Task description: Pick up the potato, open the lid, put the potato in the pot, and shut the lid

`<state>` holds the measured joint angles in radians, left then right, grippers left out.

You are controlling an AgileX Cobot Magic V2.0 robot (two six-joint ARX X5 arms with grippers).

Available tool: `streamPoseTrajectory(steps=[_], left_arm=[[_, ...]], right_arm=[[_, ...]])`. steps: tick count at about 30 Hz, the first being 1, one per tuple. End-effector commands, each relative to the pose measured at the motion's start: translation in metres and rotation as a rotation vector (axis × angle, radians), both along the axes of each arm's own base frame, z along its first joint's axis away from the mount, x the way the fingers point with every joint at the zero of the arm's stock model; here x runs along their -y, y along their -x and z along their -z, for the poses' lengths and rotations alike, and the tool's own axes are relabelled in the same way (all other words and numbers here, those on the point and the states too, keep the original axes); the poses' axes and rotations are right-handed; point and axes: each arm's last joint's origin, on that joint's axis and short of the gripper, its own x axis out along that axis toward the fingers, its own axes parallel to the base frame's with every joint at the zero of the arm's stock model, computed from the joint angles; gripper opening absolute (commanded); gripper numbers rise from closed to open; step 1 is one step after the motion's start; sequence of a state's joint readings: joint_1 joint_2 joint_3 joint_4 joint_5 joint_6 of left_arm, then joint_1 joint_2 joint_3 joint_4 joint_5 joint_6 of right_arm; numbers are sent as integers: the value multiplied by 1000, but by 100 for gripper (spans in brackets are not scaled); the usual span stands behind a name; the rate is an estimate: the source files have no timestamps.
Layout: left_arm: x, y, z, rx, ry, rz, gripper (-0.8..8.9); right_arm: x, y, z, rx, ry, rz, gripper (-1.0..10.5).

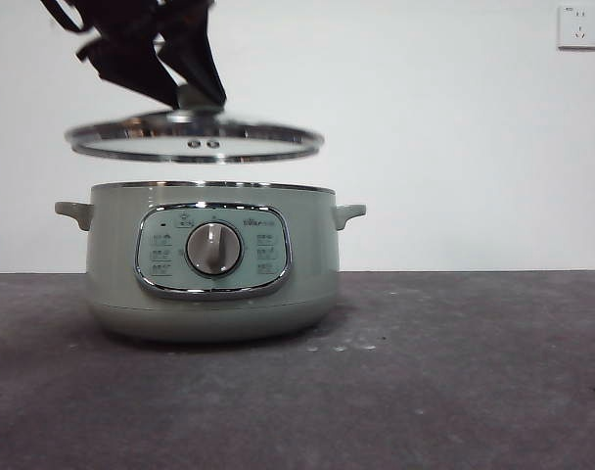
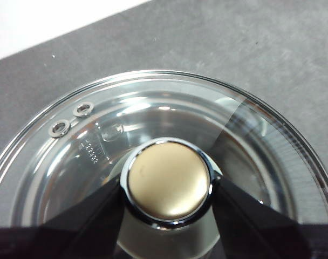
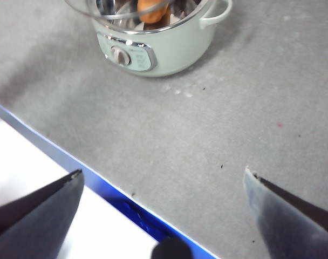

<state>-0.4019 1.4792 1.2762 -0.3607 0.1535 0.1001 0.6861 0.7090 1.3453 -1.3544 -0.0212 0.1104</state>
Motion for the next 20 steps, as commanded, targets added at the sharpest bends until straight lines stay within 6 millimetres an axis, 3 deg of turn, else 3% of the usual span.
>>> streamPoseTrajectory(steps=[1,6,20], left_arm=[[5,-8,-7,74,35,4,-8],[10,-20,5,66,31,5,-8],[14,-28,28,-28,-8,6,-8]], right_arm=[[9,11,6,-16,-24,39,499],[20,24,8,11,-69,57,499],[21,23,8,37,-43,94,499]])
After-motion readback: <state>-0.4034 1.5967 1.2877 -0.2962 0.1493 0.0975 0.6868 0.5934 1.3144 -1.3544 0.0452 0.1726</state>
